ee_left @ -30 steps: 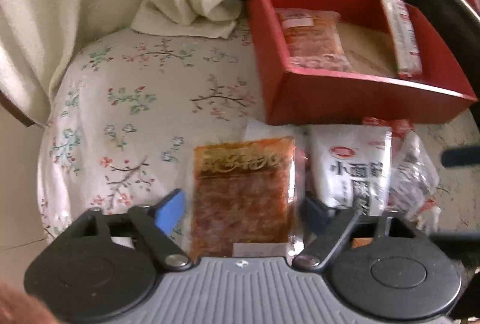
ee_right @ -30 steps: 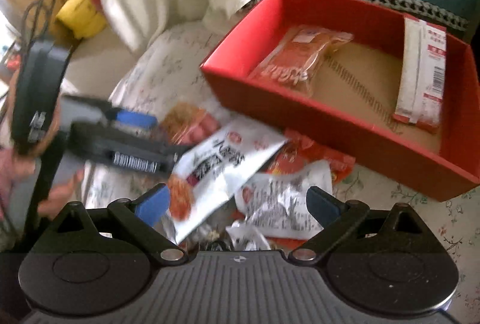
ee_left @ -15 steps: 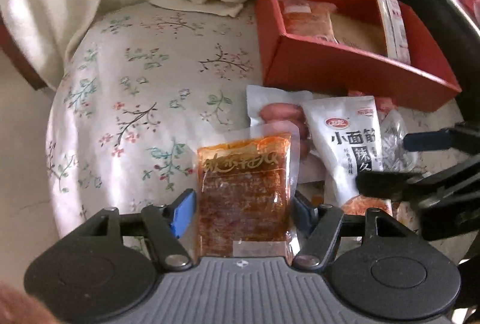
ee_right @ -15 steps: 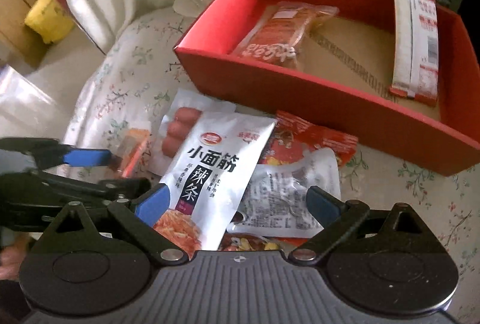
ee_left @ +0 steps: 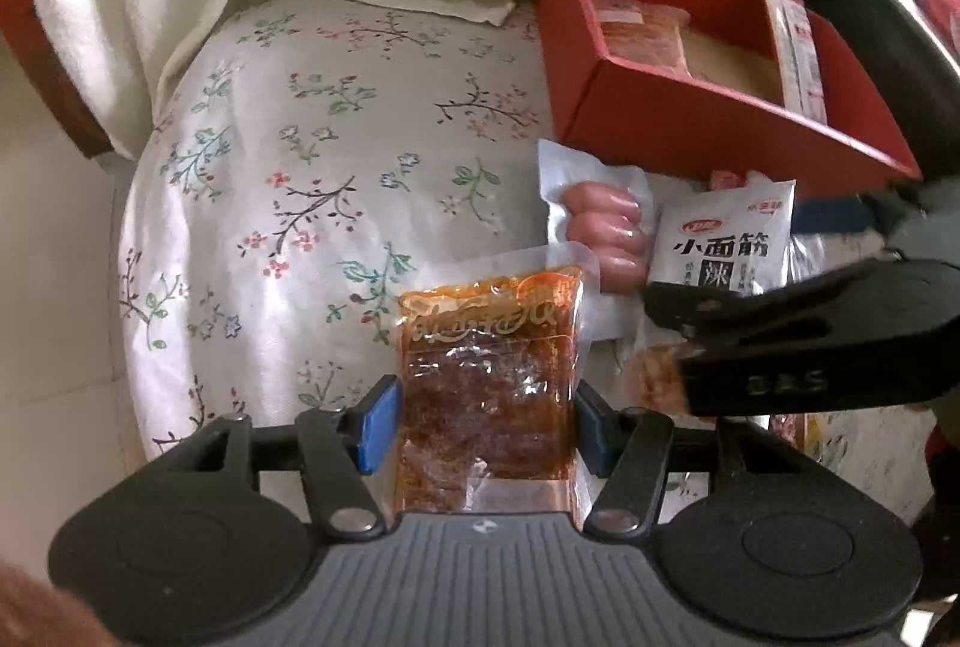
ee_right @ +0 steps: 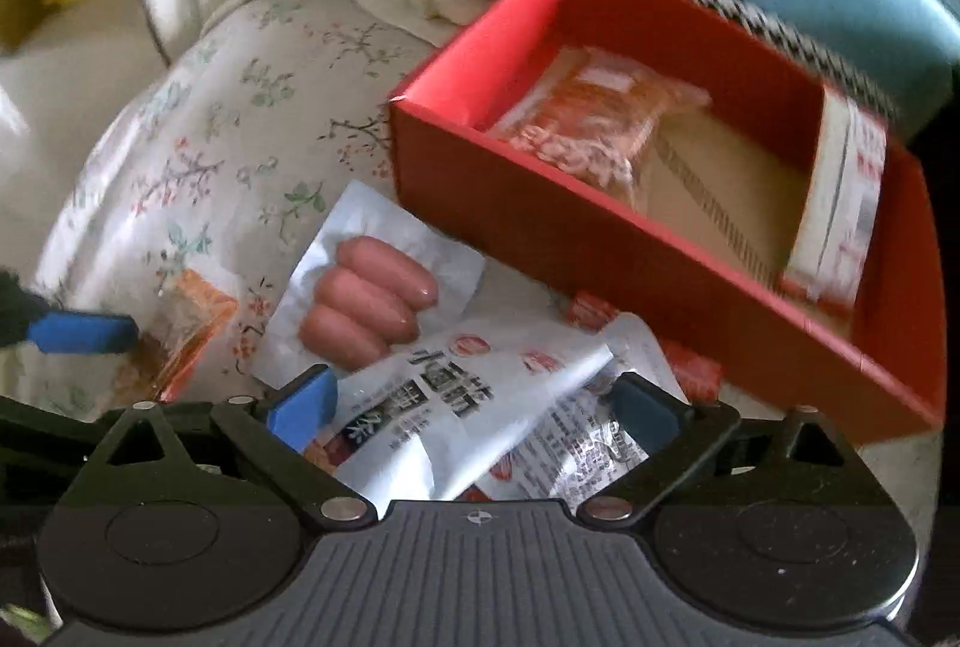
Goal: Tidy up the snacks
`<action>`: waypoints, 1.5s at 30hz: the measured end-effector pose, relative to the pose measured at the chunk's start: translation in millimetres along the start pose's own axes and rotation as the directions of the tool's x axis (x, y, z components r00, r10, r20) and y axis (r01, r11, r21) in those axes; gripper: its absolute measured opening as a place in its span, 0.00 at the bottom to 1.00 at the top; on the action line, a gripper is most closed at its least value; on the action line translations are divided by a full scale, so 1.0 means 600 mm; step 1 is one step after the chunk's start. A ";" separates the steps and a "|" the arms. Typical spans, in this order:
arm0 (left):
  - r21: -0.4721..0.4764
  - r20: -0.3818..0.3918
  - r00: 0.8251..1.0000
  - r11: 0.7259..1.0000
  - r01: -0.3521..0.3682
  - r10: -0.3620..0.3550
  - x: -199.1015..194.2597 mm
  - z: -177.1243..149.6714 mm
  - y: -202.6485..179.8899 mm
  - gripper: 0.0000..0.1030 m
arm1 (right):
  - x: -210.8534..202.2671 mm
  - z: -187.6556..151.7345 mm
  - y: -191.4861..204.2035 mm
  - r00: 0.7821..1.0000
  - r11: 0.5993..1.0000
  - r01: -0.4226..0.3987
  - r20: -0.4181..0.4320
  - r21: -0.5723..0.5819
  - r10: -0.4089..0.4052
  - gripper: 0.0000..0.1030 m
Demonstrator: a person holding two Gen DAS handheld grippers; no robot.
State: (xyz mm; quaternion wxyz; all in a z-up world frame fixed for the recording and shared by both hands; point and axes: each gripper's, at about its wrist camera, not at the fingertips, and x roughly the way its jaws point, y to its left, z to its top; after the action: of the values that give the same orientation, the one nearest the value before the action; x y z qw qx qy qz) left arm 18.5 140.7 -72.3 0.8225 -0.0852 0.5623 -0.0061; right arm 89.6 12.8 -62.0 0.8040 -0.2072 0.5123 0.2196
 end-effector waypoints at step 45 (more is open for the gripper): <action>-0.026 -0.027 0.994 0.994 0.102 -0.103 -0.027 -0.067 0.024 0.52 | -0.013 -0.041 0.016 0.997 0.997 -0.061 -0.045 0.043 0.063 0.65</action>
State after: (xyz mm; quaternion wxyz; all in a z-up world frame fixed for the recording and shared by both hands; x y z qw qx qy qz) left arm -26.1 151.3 -73.9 0.8121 -0.1238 0.5687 -0.0426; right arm 63.0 5.8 -65.4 0.7889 -0.1793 0.5414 0.2289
